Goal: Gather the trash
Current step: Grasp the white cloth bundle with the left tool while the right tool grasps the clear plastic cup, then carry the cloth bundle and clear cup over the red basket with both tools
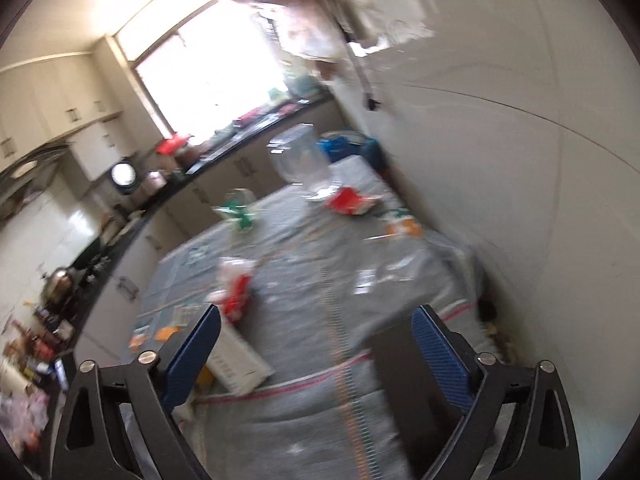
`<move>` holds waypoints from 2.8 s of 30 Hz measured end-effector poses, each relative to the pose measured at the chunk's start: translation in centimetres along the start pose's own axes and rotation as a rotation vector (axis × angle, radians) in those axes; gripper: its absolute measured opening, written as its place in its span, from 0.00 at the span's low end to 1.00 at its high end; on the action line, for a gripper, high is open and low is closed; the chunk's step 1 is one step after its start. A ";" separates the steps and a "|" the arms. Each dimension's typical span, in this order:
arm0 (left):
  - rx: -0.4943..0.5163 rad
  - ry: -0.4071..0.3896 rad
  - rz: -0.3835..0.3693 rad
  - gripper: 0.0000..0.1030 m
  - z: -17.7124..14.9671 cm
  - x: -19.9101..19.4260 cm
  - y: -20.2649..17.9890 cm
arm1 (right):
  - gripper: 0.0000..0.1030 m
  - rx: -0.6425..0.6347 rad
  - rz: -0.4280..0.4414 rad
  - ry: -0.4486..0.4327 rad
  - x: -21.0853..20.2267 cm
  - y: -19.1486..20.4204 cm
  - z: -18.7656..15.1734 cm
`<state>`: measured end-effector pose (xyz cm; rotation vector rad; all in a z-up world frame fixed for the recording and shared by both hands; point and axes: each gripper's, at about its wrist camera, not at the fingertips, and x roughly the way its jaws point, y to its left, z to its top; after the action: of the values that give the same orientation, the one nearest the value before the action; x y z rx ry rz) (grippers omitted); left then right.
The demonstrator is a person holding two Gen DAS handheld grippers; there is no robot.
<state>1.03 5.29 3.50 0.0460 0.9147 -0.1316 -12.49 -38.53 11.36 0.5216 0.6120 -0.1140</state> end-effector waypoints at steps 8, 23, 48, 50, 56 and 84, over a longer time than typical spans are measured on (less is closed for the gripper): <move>0.022 0.006 0.024 0.50 0.4 2.3 -0.6 | 0.80 0.122 -0.037 0.129 6.1 -5.8 2.5; 0.002 -0.025 0.033 0.42 0.1 2.4 -0.8 | 0.21 0.200 -0.007 0.230 13.4 -7.7 3.1; -0.068 -0.160 -0.067 0.38 -1.3 -4.5 1.3 | 0.14 -0.170 0.386 0.192 5.3 12.3 -4.0; -0.068 -0.179 -0.069 0.38 -1.5 -5.5 1.6 | 0.14 -0.193 0.407 0.206 5.3 13.6 -4.6; -0.084 -0.227 -0.050 0.38 -2.3 -8.1 3.6 | 0.14 -0.276 0.472 0.254 6.1 18.5 -6.4; -0.402 -0.241 0.186 0.38 -8.7 -11.2 26.4 | 0.15 -0.554 0.715 0.489 13.8 44.8 -17.2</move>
<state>-9.08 33.30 6.60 -0.2525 0.6785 0.2174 1.23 9.46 10.88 0.1969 0.8570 0.8611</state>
